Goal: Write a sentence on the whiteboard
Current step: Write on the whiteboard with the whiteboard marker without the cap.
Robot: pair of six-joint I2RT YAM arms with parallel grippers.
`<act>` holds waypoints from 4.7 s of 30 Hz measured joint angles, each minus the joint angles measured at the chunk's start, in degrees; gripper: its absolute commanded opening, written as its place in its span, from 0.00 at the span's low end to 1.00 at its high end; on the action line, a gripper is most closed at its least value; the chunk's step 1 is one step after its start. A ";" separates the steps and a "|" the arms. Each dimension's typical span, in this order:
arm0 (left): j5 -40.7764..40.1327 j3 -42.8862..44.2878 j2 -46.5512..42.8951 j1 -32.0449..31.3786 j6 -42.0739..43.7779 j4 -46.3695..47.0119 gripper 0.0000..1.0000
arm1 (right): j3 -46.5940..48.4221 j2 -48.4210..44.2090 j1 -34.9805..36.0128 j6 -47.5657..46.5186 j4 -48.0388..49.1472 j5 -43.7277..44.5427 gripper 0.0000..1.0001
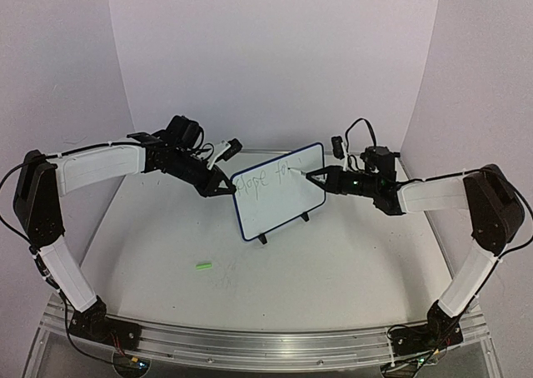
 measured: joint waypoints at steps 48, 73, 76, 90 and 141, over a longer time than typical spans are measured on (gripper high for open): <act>0.03 0.00 0.00 0.00 0.00 -0.02 0.00 | -4.74 -9.61 -0.36 0.69 -0.03 2.22 0.00; 0.23 0.24 0.27 0.00 0.00 -0.07 0.00 | -1.50 -6.38 -4.35 -3.99 -4.50 0.47 0.00; 0.37 0.31 0.37 0.02 0.00 -0.04 0.00 | -0.29 -5.06 -4.35 -4.35 -4.58 0.44 0.00; 0.48 0.74 0.77 0.02 0.00 -0.03 0.00 | 2.78 -1.47 -4.35 -5.45 -6.98 -0.29 0.00; 0.59 0.98 1.03 0.00 -0.02 -0.07 0.00 | 2.22 -5.11 -4.31 -5.14 -7.31 3.19 0.00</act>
